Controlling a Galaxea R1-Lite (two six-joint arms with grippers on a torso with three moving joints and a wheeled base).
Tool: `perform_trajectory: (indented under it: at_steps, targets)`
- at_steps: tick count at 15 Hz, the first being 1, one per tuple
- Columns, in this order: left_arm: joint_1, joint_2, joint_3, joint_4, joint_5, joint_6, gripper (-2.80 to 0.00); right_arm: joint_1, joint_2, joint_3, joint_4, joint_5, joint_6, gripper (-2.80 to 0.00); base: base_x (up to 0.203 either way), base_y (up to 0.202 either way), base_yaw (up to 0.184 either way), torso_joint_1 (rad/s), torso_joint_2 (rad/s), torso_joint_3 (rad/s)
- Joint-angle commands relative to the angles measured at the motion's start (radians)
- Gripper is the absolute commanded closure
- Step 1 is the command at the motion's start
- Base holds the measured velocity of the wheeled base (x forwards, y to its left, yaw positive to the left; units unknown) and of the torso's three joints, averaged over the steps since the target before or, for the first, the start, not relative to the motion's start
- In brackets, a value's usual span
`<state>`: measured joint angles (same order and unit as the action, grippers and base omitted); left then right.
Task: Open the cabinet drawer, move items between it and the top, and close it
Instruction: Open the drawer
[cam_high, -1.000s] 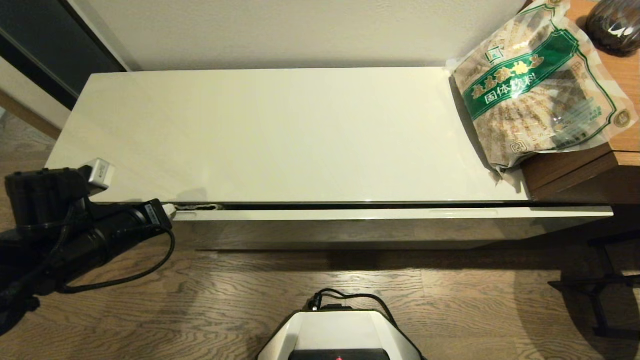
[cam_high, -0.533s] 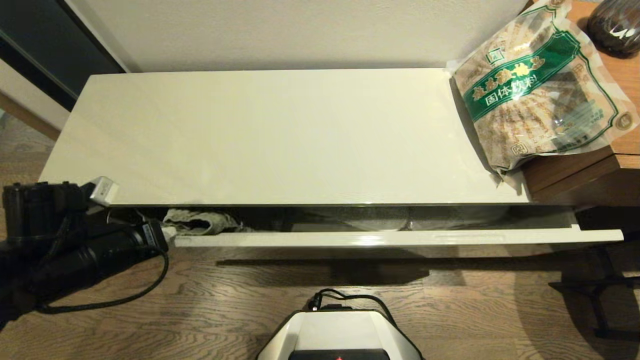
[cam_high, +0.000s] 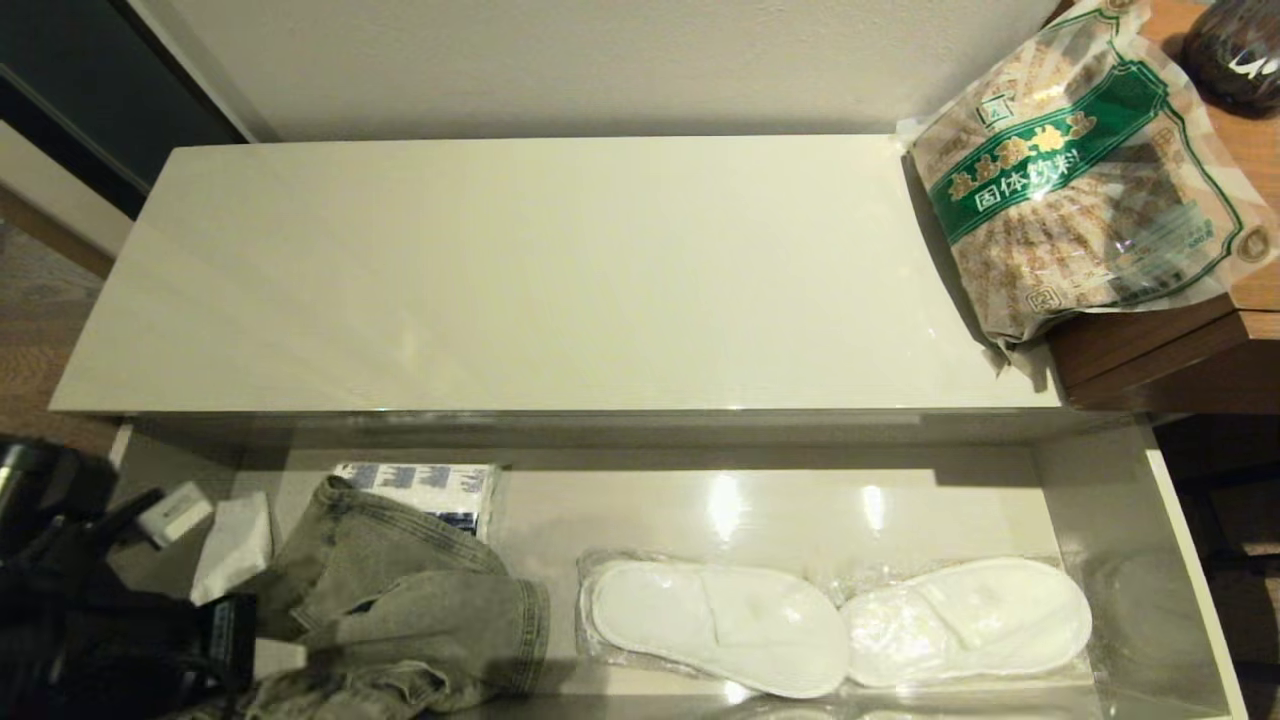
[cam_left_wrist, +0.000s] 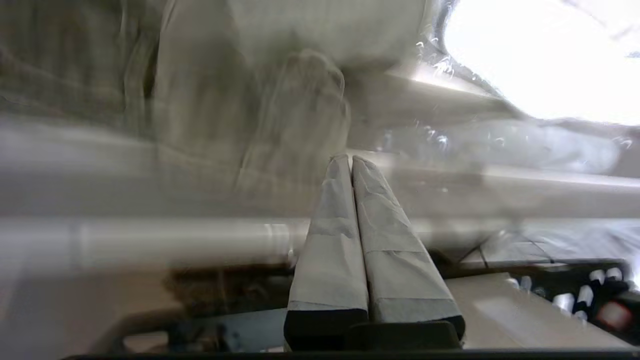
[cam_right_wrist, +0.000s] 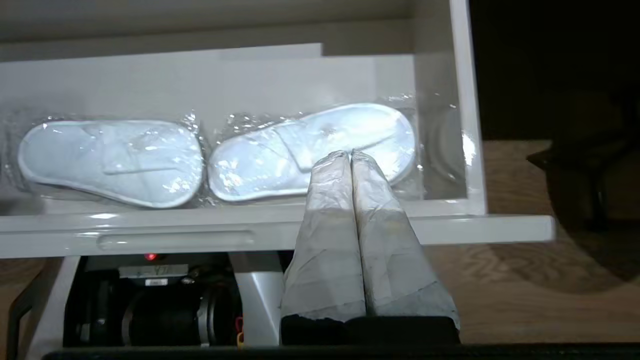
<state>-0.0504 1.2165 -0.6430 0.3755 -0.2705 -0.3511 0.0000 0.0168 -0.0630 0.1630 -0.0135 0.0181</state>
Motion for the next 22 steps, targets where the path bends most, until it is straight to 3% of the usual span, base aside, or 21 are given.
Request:
perform_trajectory:
  at_steps: [1, 5, 7, 10, 12, 14, 18, 20, 22]
  targets:
    - [0.003, -0.233, -0.047, 0.04, -0.013, -0.043, 0.0, 0.0, 0.002, -0.001, 0.001, 0.0, 0.0, 0.0, 0.0, 0.0, 0.0, 0.0, 0.0, 0.0]
    - [0.004, -0.377, -0.052, -0.007, -0.087, -0.17, 0.0, 0.0, 0.002, -0.001, 0.001, 0.0, 0.0, 0.0, 0.0, 0.0, 0.0, 0.0, 0.0, 0.0]
    - [0.005, -0.414, -0.054, 0.01, -0.084, -0.171, 0.0, 0.0, 0.002, 0.0, 0.001, 0.0, 0.0, 0.0, 0.0, 0.0, 0.0, 0.0, 0.0, 0.0]
    - [0.006, -0.495, -0.095, 0.166, -0.067, -0.169, 0.0, 0.0, 0.002, -0.001, 0.001, 0.0, 0.0, 0.0, 0.0, 0.0, 0.0, 0.0, 0.0, 0.0]
    - [0.006, -0.535, -0.112, 0.208, -0.044, -0.16, 0.0, 0.0, 0.002, -0.001, 0.001, 0.0, 0.0, 0.0, 0.0, 0.0, 0.0, 0.0, 0.0, 0.0]
    - [0.006, -0.683, -0.168, 0.366, -0.001, -0.111, 0.0, 0.0, 0.002, -0.001, 0.001, 0.0, 0.0, 0.0, 0.0, 0.0, 0.0, 0.0, 0.0, 0.0]
    - [0.005, -0.868, -0.392, 0.715, 0.099, -0.024, 0.0, 0.0, 0.002, -0.001, 0.001, 0.0, 0.0, 0.0, 0.0, 0.0, 0.0, 0.0, 0.0, 0.0]
    - [0.002, -0.891, -0.417, 0.77, 0.14, -0.008, 0.0, 0.0, 0.002, -0.001, 0.001, 0.0, 0.0, 0.0, 0.0, 0.0, 0.0, 0.0, 0.0, 0.0]
    - [0.003, -0.952, -0.408, 0.806, 0.25, 0.107, 0.0, 0.0, 0.002, 0.0, 0.001, 0.0, 0.0, 0.0, 0.0, 0.0, 0.0, 0.0, 0.0, 0.0]
